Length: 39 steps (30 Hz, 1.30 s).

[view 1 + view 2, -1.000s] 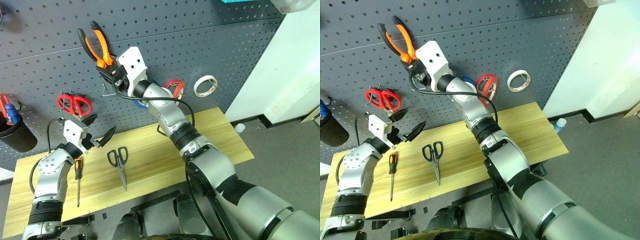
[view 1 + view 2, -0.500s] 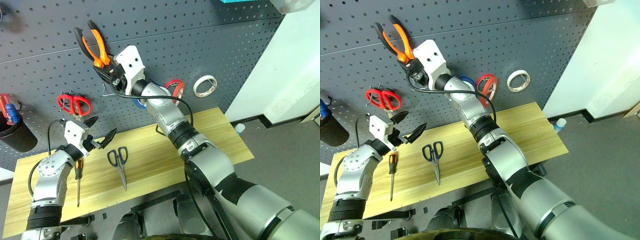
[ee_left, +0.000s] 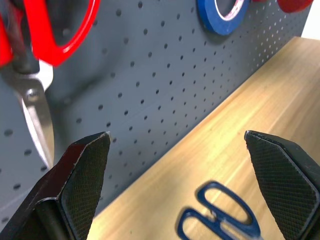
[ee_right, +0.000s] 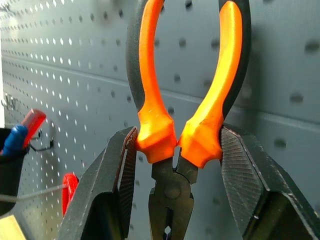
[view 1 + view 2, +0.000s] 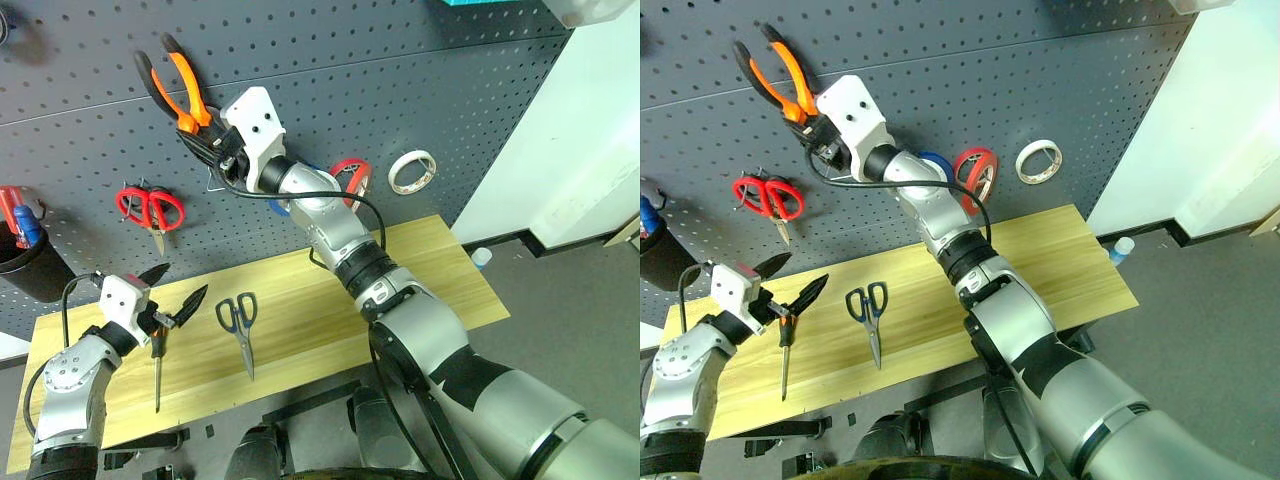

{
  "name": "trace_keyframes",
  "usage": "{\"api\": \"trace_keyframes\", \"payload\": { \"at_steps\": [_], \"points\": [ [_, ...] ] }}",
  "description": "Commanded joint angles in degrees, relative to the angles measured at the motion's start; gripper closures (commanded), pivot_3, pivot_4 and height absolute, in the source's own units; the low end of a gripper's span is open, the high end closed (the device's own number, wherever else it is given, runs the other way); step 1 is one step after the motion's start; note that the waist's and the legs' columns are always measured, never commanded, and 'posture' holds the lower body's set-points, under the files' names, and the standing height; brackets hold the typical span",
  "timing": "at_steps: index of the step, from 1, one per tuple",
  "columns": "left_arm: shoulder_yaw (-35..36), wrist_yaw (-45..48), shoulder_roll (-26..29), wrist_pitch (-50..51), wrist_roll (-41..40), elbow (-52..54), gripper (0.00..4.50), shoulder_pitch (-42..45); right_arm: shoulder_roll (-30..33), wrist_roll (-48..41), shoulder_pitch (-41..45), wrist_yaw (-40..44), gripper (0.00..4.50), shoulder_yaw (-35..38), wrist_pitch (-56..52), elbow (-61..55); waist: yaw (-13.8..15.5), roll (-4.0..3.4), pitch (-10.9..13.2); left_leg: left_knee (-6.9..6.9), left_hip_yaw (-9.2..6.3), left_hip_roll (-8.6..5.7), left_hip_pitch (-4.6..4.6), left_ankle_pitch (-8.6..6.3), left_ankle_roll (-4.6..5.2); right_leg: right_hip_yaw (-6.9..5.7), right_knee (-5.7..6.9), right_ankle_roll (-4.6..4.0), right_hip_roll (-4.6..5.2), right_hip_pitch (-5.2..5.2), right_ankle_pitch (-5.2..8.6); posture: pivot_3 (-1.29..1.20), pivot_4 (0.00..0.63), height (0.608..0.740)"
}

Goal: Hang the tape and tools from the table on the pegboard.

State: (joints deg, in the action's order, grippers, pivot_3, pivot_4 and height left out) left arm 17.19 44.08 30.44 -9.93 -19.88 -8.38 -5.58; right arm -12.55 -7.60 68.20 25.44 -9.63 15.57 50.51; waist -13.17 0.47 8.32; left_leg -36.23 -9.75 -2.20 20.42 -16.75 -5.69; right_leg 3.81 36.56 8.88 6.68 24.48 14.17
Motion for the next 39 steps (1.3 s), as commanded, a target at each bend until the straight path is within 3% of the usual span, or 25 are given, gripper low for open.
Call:
{"api": "trace_keyframes", "payload": {
  "at_steps": [1,12,29,39],
  "points": [
    [1.72,0.85,-0.06,-2.51,-1.27,1.05,0.01,-1.16,-6.77,-0.51,-2.54,-0.33,2.42,-0.59,1.57,-4.77,0.04,-0.05,0.04,0.0,0.0,0.0,0.0,0.0,0.0,0.0,0.0,0.0,-0.01,0.0,0.0,-0.1,0.147,0.738],
    [3.25,2.8,0.68,-5.65,-2.15,-2.08,0.01,-2.54,-6.76,-0.53,-4.73,-0.54,2.42,-2.43,1.02,-6.92,0.19,-0.18,0.14,-0.01,0.0,0.0,-0.05,0.0,0.01,0.0,0.09,-0.01,-0.03,0.0,0.01,-0.09,0.164,0.738],
    [4.92,3.64,0.32,-8.37,-2.59,-3.81,0.01,-4.96,-6.64,0.92,-1.96,-4.14,2.42,-2.01,2.06,3.05,2.93,-0.42,0.33,0.02,-0.01,0.03,-0.08,0.0,0.02,0.01,0.09,-0.03,-0.1,-0.01,0.02,-0.06,0.167,0.738],
    [4.56,3.92,0.38,-8.61,-2.59,-4.43,0.01,-4.15,-6.39,0.98,0.27,-6.24,2.42,-0.33,5.28,7.73,3.01,-0.37,0.33,0.02,-0.01,0.03,-0.07,0.0,0.02,0.01,0.07,-0.03,-0.11,-0.02,0.02,-0.06,0.155,0.738]
  ]
}}
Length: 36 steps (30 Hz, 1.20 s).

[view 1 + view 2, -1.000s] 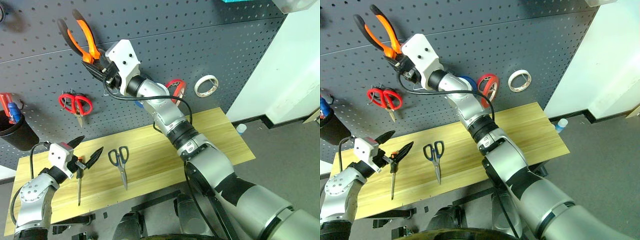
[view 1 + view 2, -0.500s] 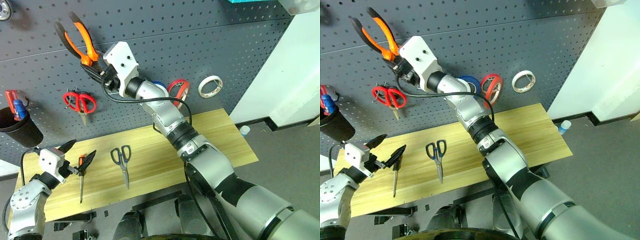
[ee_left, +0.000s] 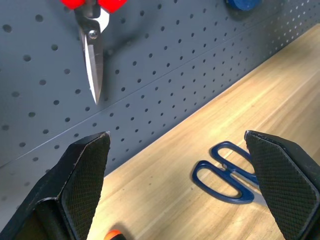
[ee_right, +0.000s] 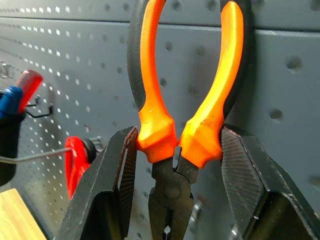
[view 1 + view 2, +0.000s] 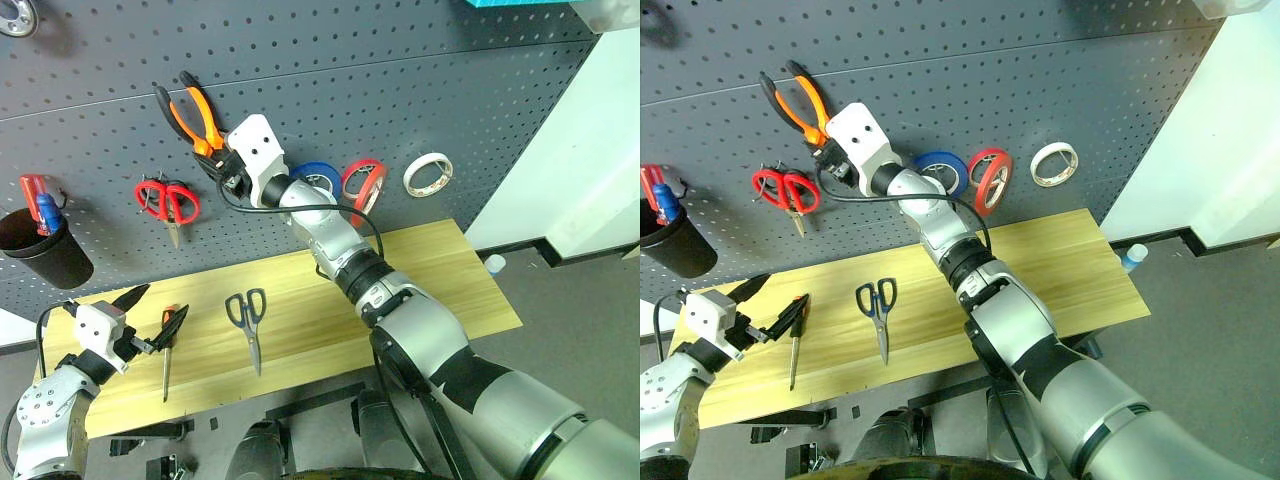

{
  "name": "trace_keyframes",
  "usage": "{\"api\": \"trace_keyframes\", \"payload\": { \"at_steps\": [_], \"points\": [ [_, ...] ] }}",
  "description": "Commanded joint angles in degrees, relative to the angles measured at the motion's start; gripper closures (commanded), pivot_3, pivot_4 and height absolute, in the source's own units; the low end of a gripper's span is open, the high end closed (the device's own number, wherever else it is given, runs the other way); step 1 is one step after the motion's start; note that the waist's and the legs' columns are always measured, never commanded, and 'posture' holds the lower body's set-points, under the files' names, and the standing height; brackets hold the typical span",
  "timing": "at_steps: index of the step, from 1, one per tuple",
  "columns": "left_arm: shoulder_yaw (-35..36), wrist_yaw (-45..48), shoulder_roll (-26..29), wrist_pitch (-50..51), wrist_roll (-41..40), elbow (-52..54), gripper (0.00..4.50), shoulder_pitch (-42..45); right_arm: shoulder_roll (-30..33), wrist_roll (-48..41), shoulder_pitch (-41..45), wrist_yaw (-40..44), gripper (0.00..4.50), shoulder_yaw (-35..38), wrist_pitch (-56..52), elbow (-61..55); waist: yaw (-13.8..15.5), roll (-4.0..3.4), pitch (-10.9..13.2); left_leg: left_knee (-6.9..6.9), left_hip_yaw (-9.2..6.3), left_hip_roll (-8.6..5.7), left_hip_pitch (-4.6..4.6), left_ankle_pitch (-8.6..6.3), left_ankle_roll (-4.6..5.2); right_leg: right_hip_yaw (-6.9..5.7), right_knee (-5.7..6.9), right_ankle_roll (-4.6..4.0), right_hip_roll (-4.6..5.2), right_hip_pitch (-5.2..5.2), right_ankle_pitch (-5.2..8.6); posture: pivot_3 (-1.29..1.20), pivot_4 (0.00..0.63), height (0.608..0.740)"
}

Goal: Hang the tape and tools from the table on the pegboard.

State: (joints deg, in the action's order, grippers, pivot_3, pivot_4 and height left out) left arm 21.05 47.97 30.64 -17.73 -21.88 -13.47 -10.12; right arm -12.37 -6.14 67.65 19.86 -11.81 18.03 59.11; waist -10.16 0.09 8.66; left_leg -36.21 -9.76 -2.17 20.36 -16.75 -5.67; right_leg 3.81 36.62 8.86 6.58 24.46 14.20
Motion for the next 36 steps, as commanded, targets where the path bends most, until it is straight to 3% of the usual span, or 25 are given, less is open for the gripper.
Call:
{"api": "trace_keyframes", "payload": {
  "at_steps": [1,17,26,36],
  "points": [
    [0.65,0.05,0.2,-0.81,-0.56,0.51,0.01,0.58,-6.46,-0.62,1.04,-0.62,2.42,2.17,3.2,-0.91,0.02,0.03,-0.02,0.0,0.0,0.0,0.0,0.0,0.0,0.0,0.0,0.0,0.0,0.0,0.0,-0.06,0.153,0.738],
    [1.89,0.84,-1.77,2.03,-7.7,10.21,0.01,2.41,-5.51,-0.42,4.68,-1.23,2.42,6.04,6.8,2.0,0.02,0.21,-0.13,-0.01,-0.01,0.0,0.0,0.0,0.0,0.0,0.01,0.0,0.0,-0.01,0.0,-0.06,0.145,0.738],
    [5.04,5.15,-4.06,0.57,-14.31,8.5,0.01,3.11,-5.36,1.01,5.36,-2.52,2.42,6.72,7.84,5.14,0.06,0.2,-0.12,-0.01,-0.02,0.0,0.0,0.0,0.0,0.0,0.0,0.0,-0.02,-0.01,0.0,-0.06,0.143,0.738],
    [6.87,8.23,-6.06,-2.86,-16.21,5.31,0.01,4.99,-4.98,3.55,3.89,-3.77,2.42,6.29,8.05,7.79,0.04,0.23,-0.14,-0.02,-0.02,0.0,-0.01,0.0,0.0,0.0,0.01,-0.01,-0.02,-0.02,-0.01,-0.05,0.134,0.738]
  ]
}}
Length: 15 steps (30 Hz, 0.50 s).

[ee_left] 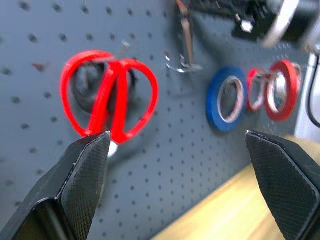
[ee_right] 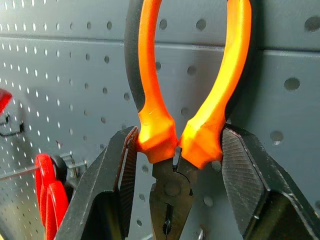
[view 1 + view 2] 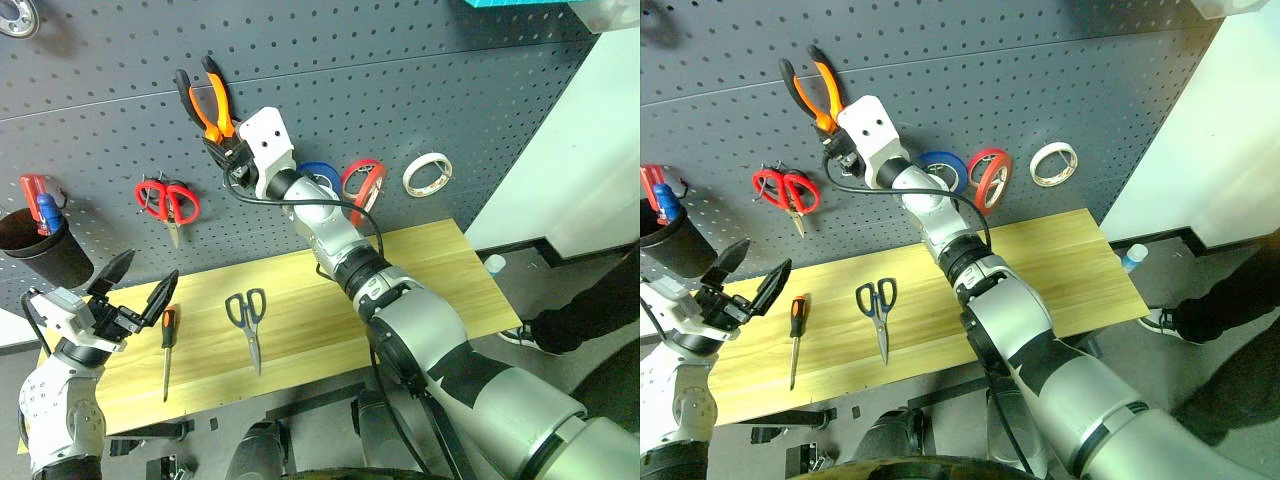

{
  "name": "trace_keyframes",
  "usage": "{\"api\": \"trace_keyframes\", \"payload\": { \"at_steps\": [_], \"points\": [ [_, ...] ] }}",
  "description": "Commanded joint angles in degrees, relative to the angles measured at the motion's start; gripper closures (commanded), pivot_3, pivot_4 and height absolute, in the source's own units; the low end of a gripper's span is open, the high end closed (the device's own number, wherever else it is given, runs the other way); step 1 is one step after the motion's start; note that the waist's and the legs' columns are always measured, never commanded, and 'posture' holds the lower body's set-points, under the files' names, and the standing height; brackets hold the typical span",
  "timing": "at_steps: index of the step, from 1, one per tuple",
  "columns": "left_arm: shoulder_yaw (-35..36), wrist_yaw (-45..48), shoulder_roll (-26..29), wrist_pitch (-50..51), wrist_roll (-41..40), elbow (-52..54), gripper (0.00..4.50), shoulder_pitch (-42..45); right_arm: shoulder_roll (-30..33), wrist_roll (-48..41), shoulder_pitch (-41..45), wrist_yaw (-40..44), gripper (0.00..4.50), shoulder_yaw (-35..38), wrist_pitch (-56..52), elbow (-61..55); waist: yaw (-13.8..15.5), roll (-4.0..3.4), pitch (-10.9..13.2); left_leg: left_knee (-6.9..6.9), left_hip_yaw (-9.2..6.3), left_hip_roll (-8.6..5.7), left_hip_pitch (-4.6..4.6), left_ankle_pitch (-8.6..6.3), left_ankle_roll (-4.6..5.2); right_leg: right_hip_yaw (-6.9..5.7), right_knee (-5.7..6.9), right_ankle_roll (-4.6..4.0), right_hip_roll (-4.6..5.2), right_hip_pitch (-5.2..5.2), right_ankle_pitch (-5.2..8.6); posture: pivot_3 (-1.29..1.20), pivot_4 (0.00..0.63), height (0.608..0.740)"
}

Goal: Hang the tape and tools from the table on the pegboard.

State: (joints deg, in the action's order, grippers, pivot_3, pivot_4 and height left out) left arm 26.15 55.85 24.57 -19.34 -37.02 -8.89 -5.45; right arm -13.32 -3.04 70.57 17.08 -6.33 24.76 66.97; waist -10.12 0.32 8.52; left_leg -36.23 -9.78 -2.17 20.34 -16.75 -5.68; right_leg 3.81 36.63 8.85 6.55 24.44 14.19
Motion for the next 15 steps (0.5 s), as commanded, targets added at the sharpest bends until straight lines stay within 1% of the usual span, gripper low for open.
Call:
{"api": "trace_keyframes", "payload": {
  "at_steps": [1,13,15],
  "points": [
    [1.57,-0.16,-0.04,-0.91,-0.92,1.63,0.01,0.23,-3.99,0.78,0.71,-1.05,2.42,0.73,1.39,0.15,-0.01,0.01,-0.01,0.0,0.0,0.0,0.0,0.0,0.0,0.0,0.0,0.0,0.0,0.0,0.0,-0.05,0.133,0.738],
    [-2.25,-12.09,0.43,9.21,1.45,18.9,0.01,0.2,-3.88,3.9,-3.02,-1.26,2.42,-0.23,2.66,0.28,-0.03,0.02,-0.02,0.01,0.0,0.0,0.0,0.0,0.0,0.0,0.0,0.0,0.0,0.0,0.0,-0.05,0.122,0.738],
    [-3.18,-14.31,0.27,10.86,2.27,21.58,0.01,0.41,-3.88,4.04,-3.66,-0.96,1.69,-0.11,2.51,0.23,-0.03,0.02,-0.02,0.0,0.0,0.0,0.01,0.0,0.0,0.0,-0.01,0.0,0.0,0.0,0.0,-0.06,0.12,0.738]
  ]
}}
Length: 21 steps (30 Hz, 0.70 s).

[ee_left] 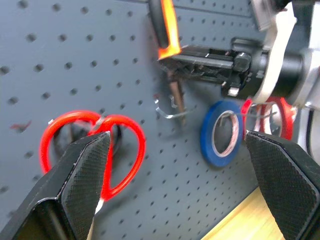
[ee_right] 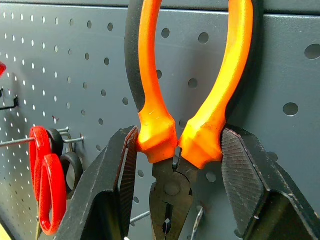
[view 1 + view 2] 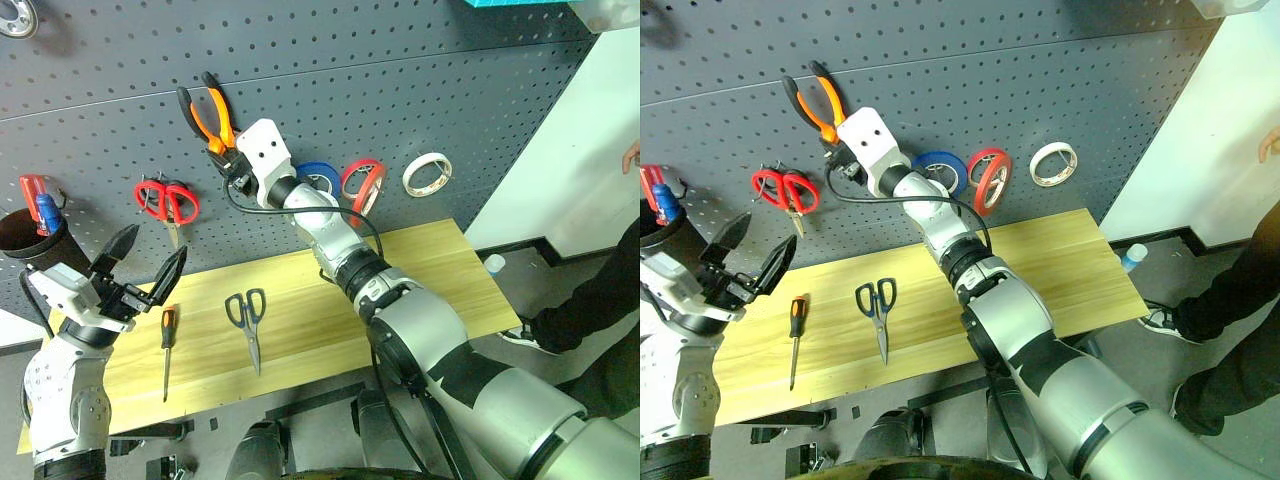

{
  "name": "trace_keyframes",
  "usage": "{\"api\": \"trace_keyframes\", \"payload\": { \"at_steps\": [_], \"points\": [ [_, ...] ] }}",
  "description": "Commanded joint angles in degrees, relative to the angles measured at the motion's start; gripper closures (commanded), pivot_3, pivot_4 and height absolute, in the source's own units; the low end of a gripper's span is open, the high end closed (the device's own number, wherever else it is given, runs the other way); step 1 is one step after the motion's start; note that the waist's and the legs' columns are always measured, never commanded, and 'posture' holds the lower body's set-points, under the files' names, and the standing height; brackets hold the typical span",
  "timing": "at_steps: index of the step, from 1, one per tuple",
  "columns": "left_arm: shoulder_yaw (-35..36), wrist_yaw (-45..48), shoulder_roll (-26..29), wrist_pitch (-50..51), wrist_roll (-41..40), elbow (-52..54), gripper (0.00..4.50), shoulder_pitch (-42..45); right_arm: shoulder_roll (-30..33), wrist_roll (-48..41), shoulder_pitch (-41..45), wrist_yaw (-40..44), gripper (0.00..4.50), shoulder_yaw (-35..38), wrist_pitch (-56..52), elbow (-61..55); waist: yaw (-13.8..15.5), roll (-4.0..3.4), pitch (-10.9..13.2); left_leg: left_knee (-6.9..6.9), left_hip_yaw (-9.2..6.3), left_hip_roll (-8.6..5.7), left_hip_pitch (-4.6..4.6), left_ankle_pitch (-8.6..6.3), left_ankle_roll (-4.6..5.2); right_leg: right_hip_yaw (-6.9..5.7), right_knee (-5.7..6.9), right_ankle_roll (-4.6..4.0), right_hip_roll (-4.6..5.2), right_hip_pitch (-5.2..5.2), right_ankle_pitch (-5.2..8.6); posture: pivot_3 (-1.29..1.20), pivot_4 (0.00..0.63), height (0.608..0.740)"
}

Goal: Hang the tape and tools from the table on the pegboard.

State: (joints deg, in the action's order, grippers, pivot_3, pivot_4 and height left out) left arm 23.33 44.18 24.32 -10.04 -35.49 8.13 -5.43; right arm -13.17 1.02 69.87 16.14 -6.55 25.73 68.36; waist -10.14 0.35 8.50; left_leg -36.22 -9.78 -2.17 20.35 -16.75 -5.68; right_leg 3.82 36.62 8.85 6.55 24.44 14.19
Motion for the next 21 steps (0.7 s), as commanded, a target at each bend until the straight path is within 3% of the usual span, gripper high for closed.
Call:
{"api": "trace_keyframes", "payload": {
  "at_steps": [1,5,6,14,21],
  "points": [
    [-0.85,-3.81,0.49,2.49,1.15,5.95,0.01,0.54,-3.97,0.14,-3.39,0.07,1.44,0.06,1.61,-1.23,0.01,0.01,0.0,0.0,0.0,0.0,0.0,0.0,0.0,0.0,0.0,0.0,0.0,0.0,0.0,-0.06,0.119,0.738],
    [-2.09,-7.32,0.64,5.75,1.97,10.14,0.01,0.99,-3.78,0.3,-4.54,0.56,0.11,-0.02,1.76,-1.62,0.04,0.01,-0.01,-0.01,0.0,0.0,0.0,0.0,0.0,0.0,0.0,0.0,0.0,-0.02,0.0,-0.06,0.116,0.738],
    [-2.28,-7.89,0.75,6.4,2.06,10.69,0.01,1.17,-3.73,0.29,-4.67,0.63,0.02,-0.02,1.82,-1.67,0.04,0.01,-0.01,-0.02,0.0,0.0,-0.03,0.0,0.0,0.0,0.01,-0.02,0.0,-0.04,-0.01,-0.06,0.115,0.738],
    [-3.06,-11.18,1.68,11.76,2.89,13.98,0.01,2.73,-1.78,2.82,-7.5,-1.44,0.02,-2.41,6.51,-6.84,-0.05,0.02,-0.01,-0.01,0.0,0.0,-0.07,0.02,-0.02,0.0,0.01,-0.08,-0.03,-0.08,-0.06,-0.06,0.115,0.738],
    [-2.29,-13.03,2.71,14.91,4.09,15.94,0.01,-0.32,4.92,7.44,-20.44,2.81,0.02,-9.66,7.33,-29.25,0.01,0.04,-0.03,0.06,0.02,0.02,0.0,0.02,-0.02,0.0,-0.22,-0.07,-0.03,-0.07,-0.06,-0.07,0.115,0.738]
  ]
}}
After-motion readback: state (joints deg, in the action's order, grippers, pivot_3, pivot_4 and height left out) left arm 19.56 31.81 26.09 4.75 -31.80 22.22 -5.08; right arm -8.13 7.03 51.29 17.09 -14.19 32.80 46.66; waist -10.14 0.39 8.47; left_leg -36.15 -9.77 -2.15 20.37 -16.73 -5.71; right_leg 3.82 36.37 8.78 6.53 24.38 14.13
